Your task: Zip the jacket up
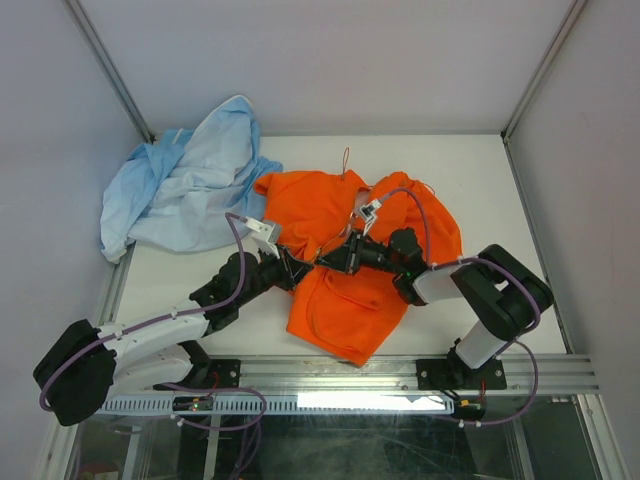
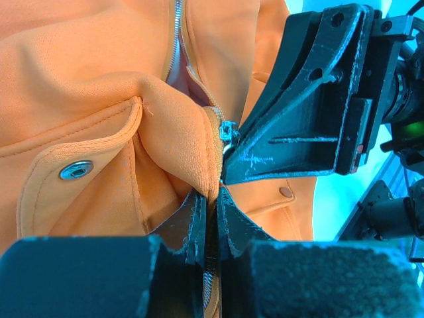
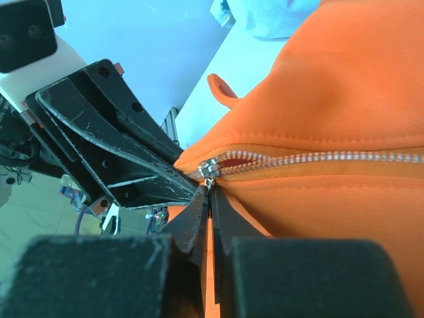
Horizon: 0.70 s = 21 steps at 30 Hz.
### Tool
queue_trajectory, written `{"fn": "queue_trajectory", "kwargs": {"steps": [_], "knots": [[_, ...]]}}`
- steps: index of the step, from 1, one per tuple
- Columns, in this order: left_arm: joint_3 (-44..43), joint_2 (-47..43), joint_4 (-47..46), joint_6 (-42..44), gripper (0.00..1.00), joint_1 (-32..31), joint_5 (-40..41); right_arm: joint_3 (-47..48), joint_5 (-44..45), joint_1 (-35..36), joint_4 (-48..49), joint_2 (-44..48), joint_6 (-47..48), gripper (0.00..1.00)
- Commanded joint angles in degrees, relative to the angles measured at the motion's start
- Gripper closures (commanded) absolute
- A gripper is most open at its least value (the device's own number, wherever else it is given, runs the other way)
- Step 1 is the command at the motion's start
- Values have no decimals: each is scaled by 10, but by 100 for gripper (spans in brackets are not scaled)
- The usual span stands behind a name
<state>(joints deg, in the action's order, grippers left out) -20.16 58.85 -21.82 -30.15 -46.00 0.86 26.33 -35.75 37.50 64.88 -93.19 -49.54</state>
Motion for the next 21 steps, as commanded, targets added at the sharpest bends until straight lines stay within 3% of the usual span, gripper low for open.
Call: {"fn": "queue_trajectory", "kwargs": {"steps": [1, 4, 6, 11, 15, 21], "knots": [[-18, -29, -4, -5, 100, 5, -17, -4, 25, -26, -14, 41, 42, 100], [-24, -55, 59, -4, 100, 5, -9, 22, 43, -55, -204, 116, 104, 100], [-32, -71, 98, -5, 100, 4, -8, 69, 124, -64, -364, 164, 234, 100], [-49, -97, 181, -3, 100, 4, -10, 183, 277, -74, -622, 189, 379, 100], [-79, -117, 270, -2, 100, 4, 27, 253, 414, -115, -718, 174, 452, 100], [-132, -150, 386, 7, 100, 5, 127, 408, 492, -261, -776, 112, 503, 100]]}}
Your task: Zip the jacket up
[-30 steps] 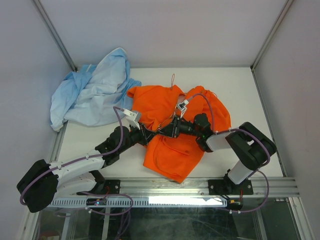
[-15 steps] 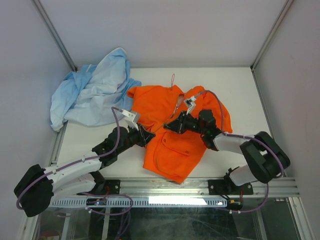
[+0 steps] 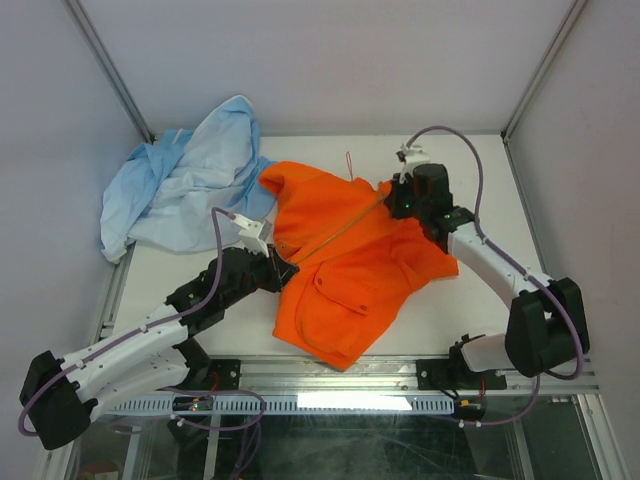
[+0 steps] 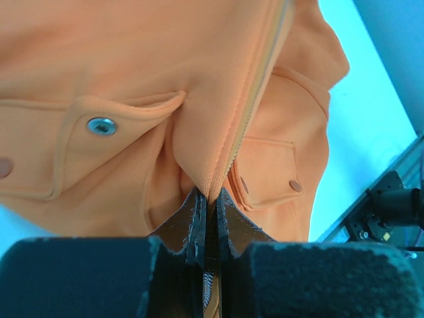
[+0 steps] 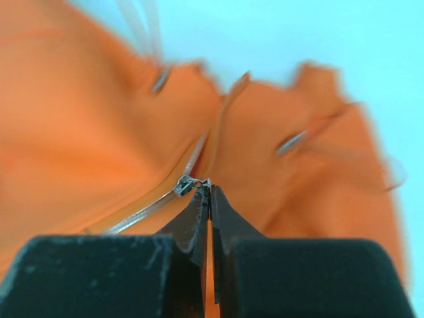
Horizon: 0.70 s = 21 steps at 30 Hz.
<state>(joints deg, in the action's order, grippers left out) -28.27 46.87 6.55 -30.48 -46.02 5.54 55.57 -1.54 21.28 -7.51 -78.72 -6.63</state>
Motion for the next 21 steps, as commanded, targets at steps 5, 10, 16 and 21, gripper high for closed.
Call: {"fn": "queue_trajectory", "kwargs": {"steps": [5, 10, 16, 21], "knots": [[-101, -27, 148, 31, 100, 5, 157, 233, 149, -208, -83, -99, 68, 100], [-149, -3, 139, 77, 100, 7, 192, 287, 126, -282, -114, -97, 60, 100], [-203, 54, 77, 121, 100, 7, 155, 278, 64, -312, -150, 18, 47, 100], [-205, 48, 40, 96, 77, 7, 116, 189, 16, -313, -176, 147, 20, 82]]}}
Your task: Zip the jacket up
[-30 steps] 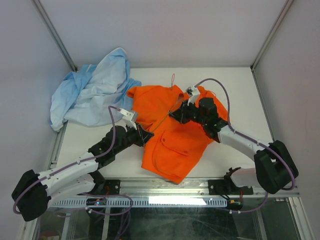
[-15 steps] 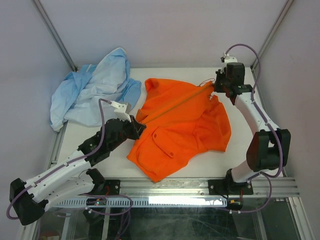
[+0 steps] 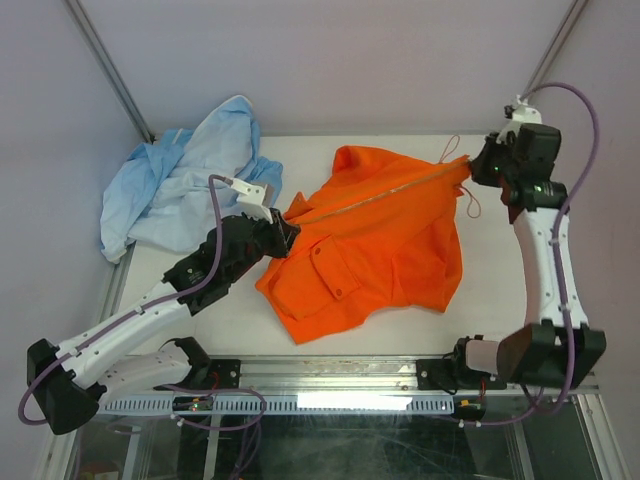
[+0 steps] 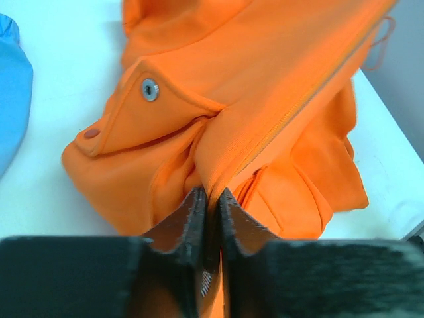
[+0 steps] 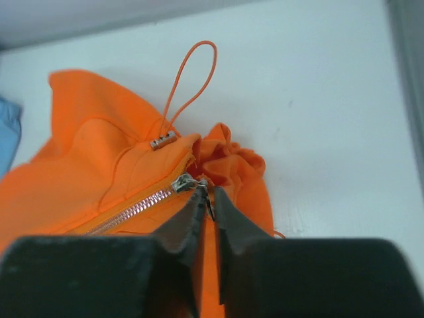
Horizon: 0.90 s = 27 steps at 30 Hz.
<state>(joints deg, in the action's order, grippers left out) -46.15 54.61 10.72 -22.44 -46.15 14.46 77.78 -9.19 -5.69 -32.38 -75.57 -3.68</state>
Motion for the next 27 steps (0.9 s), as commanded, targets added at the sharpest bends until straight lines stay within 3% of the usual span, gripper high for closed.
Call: {"fn": "queue_trajectory", "kwargs": {"steps": [1, 4, 10, 12, 20, 27], "knots": [[-26, -38, 2, 11, 68, 8, 26, -58, 81, -43, 76, 146, -20, 72], [-29, -77, 21, 7, 42, 8, 36, -121, 67, -43, 81, 234, -49, 47], [-39, -166, 67, 29, 14, 9, 68, -179, 54, -35, 86, 388, -78, 18], [-40, -200, 82, 37, 2, 9, 85, -196, 63, -25, 89, 434, -75, 2], [8, -338, 95, 74, 1, 9, 138, -300, 113, 37, 97, 593, -34, 1], [65, -406, 95, 53, 1, 8, 198, -389, 153, 45, 111, 690, -41, 1]]}}
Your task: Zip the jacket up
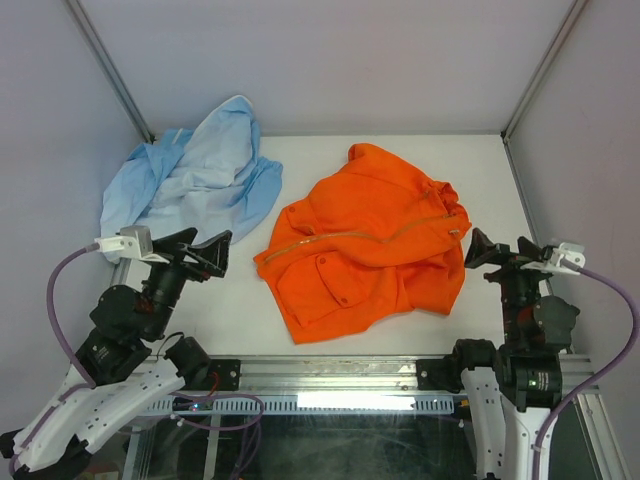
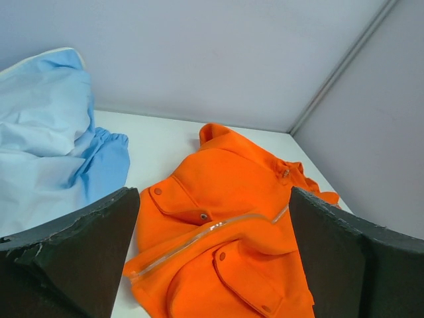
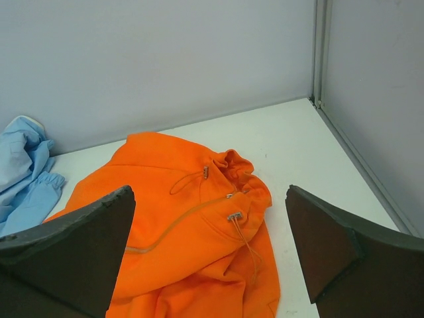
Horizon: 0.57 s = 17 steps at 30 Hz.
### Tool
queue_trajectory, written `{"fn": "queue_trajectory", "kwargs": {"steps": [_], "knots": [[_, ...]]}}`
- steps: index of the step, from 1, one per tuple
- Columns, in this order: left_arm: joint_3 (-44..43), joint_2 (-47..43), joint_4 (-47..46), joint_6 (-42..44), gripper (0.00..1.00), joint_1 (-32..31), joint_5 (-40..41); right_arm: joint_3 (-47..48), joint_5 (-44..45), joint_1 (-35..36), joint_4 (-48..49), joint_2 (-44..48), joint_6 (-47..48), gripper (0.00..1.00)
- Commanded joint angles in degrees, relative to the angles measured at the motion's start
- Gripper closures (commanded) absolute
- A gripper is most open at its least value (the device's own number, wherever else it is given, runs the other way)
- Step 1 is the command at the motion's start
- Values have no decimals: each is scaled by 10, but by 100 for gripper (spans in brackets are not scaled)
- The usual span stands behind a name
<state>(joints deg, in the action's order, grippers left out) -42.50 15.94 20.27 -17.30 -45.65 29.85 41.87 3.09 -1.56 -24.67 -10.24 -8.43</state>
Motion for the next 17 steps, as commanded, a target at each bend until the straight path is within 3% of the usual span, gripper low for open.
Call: {"fn": "queue_trajectory", "kwargs": {"steps": [1, 17], "knots": [[36, -24, -1, -4, 1, 4, 52, -36, 31, 3, 35, 45, 5, 1], [42, -25, 10, 8, 1, 8, 99, -54, 15, 4, 47, 62, 11, 1]]}}
